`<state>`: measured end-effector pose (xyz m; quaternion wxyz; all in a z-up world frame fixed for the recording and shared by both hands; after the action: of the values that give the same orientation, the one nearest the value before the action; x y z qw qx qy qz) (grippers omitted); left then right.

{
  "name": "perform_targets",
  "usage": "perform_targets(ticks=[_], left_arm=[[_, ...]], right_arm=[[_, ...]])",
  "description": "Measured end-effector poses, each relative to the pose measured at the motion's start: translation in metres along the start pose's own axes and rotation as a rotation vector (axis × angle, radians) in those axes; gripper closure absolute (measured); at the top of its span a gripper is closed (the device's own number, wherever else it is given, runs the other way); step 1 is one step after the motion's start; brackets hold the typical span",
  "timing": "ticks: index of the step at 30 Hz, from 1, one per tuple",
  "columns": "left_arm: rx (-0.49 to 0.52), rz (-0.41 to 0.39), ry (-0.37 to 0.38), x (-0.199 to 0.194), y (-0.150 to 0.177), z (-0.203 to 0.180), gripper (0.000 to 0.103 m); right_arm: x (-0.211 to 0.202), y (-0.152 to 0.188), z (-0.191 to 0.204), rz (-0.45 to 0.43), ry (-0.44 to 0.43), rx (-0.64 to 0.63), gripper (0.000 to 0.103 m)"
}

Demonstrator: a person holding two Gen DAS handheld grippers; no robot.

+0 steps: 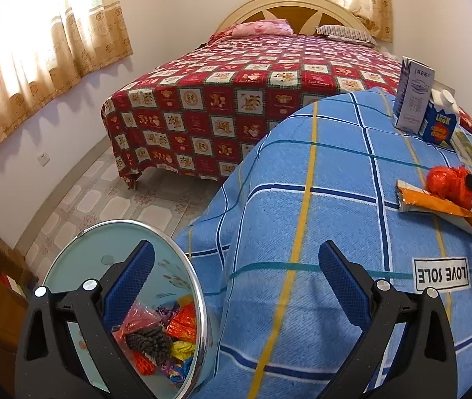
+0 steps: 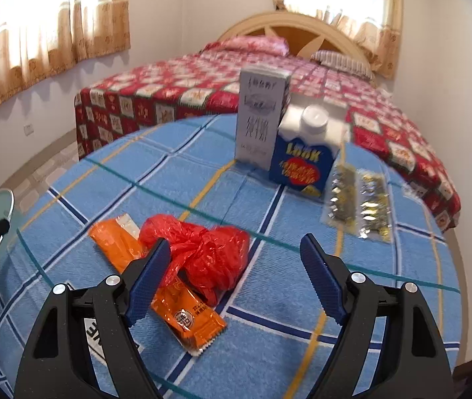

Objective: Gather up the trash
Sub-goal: 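Grasp the red plastic bag with the right gripper while the left gripper grasps the orange wrapper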

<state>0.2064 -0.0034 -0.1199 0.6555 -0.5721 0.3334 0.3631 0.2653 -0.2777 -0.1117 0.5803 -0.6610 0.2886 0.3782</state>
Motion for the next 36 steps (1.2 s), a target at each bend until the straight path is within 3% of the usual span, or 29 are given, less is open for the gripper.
perform_targets(ticks=[1,4,8,15,19,22,30,34,36], left_arm=[[0.003,0.002,0.001,0.001,0.0,-0.001,0.006],[0.013,0.005,0.004,0.001,0.002,-0.004,0.006],[0.016,0.013,0.012,0.0,0.003,-0.009,0.006],[0.041,-0.001,0.079,-0.015,0.002,-0.044,0.006],[0.067,-0.008,0.115,-0.021,0.003,-0.071,0.006],[0.081,-0.009,0.121,-0.023,0.008,-0.08,0.006],[0.024,0.003,0.07,-0.023,0.02,-0.047,0.006],[-0.009,0.012,0.081,-0.025,0.023,-0.039,0.006],[-0.006,0.006,0.088,-0.028,0.024,-0.043,0.006]], right_arm=[[0.008,-0.001,-0.002,0.031,-0.016,0.011,0.03],[0.019,-0.002,-0.004,0.086,-0.105,0.017,0.062],[0.013,0.003,-0.005,0.063,-0.142,0.017,0.079],[-0.026,0.024,-0.025,-0.022,-0.108,0.101,0.08],[-0.03,0.044,-0.036,0.002,-0.056,0.143,0.08],[-0.032,0.055,-0.039,0.029,-0.076,0.152,0.08],[-0.052,0.086,0.004,0.053,-0.235,0.069,0.08],[-0.064,0.086,-0.008,0.01,-0.215,0.102,0.08],[-0.072,0.092,-0.034,-0.008,-0.174,0.148,0.08]])
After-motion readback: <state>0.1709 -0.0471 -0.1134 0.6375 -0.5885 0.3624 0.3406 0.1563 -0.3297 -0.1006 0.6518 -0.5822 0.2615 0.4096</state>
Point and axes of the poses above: each gripper's, at about its wrist camera, not at the fingertips, and x roughly the way its jaws point, z to its left, y to its underside, the point moved 1 cm from there along x, roughly the way its jaws point, and after that the axes turned 14 degrees about z, right-handed, at the moved point
